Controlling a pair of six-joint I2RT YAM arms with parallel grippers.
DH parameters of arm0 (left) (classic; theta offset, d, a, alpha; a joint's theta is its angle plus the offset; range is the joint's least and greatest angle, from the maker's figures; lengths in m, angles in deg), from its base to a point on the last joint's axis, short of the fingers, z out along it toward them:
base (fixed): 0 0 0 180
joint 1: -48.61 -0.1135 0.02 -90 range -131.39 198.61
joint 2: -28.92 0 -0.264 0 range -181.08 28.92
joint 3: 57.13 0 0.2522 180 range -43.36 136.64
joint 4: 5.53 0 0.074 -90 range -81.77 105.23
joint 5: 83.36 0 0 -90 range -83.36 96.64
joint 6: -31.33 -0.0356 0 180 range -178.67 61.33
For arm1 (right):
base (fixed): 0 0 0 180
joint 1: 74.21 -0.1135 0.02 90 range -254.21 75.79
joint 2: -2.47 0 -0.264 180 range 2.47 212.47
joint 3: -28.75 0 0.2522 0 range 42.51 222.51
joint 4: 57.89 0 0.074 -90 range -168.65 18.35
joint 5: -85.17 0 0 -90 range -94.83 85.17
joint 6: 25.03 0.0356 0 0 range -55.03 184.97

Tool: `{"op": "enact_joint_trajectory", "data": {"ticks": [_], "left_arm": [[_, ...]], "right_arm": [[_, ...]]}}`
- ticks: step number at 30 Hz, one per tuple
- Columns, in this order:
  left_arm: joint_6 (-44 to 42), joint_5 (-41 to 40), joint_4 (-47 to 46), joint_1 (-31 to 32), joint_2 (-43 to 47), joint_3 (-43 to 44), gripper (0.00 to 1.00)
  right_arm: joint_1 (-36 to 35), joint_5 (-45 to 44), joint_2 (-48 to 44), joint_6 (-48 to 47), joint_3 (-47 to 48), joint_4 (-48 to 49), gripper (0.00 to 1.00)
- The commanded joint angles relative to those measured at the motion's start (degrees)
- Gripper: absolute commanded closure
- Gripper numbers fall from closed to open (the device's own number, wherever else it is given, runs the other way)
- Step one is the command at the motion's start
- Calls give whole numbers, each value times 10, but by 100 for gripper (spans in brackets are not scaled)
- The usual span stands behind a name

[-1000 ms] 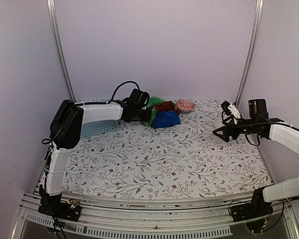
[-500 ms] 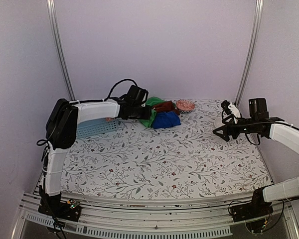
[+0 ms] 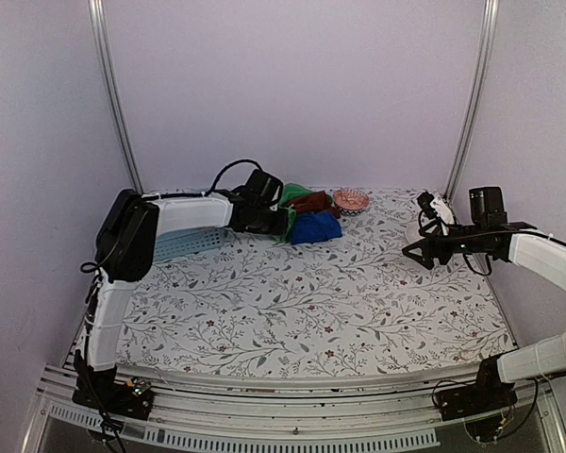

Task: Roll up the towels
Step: Pick up the towel from the towel pile.

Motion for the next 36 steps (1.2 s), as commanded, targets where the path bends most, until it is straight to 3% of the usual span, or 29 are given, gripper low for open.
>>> {"op": "enact_joint_trajectory", "data": {"ticks": [1,11,21,29,36], "left_arm": [[2,0,13,-9,-21,20,75],[1,4,39,-13,-52,59,76],[-2,-13,44,-14,-35,49,87],[17,11,54,-15,-37,45,66],[22,30,70,-16,-52,55,74]], "right_arm": [[2,10,5,-7,18,-12,10],[3,13,6,-9,19,-15,10],[2,15,7,-11,20,-17,10],[2,19,11,-14,23,-23,10],[2,21,11,-16,23,-25,11]]}}
